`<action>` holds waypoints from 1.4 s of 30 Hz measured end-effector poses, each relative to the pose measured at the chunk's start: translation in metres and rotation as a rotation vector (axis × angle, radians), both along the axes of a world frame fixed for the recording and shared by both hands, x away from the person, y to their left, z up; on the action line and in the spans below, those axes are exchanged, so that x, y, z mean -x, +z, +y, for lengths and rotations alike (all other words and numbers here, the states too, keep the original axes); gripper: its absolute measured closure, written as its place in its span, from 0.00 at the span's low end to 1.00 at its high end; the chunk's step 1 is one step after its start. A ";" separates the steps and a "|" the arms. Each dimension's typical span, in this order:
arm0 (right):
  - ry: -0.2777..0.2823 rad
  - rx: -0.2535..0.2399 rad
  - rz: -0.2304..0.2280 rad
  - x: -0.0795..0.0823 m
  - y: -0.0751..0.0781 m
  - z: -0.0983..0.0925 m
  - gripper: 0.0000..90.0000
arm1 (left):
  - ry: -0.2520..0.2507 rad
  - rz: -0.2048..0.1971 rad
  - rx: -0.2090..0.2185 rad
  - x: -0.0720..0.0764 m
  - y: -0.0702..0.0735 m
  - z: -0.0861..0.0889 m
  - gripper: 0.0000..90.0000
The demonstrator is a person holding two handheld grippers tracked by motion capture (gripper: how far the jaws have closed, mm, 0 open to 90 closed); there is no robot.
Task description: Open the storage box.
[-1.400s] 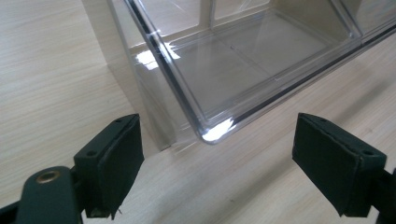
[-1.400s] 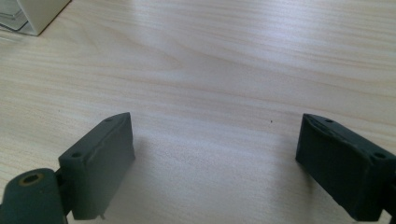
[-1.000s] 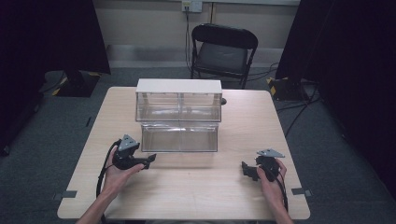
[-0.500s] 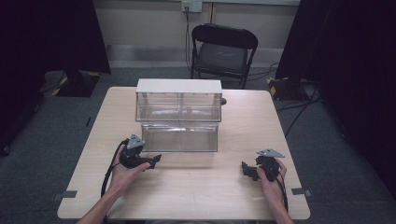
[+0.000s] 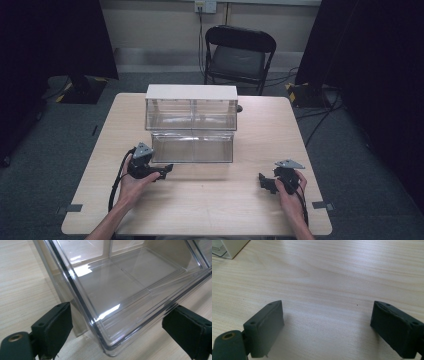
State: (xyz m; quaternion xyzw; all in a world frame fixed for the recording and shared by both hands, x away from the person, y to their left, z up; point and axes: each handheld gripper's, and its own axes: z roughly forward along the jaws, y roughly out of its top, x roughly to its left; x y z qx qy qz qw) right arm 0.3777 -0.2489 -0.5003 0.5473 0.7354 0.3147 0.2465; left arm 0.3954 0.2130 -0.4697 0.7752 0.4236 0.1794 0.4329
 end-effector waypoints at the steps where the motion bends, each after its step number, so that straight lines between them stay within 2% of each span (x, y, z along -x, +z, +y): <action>1: 0.000 0.000 0.000 0.000 0.000 0.000 0.12 | 0.000 0.000 0.000 0.000 0.000 0.000 0.08; 10: 0.000 0.000 0.000 0.000 0.000 0.000 0.12 | 0.001 -0.009 0.003 0.001 0.001 -0.001 0.06; 25: 0.000 0.000 0.000 0.000 0.000 0.000 0.12 | -0.010 -0.012 0.007 0.004 0.004 0.001 0.09; 42: 0.000 0.000 0.000 0.000 0.000 0.000 0.12 | -0.010 -0.028 -0.014 0.007 0.006 0.002 0.11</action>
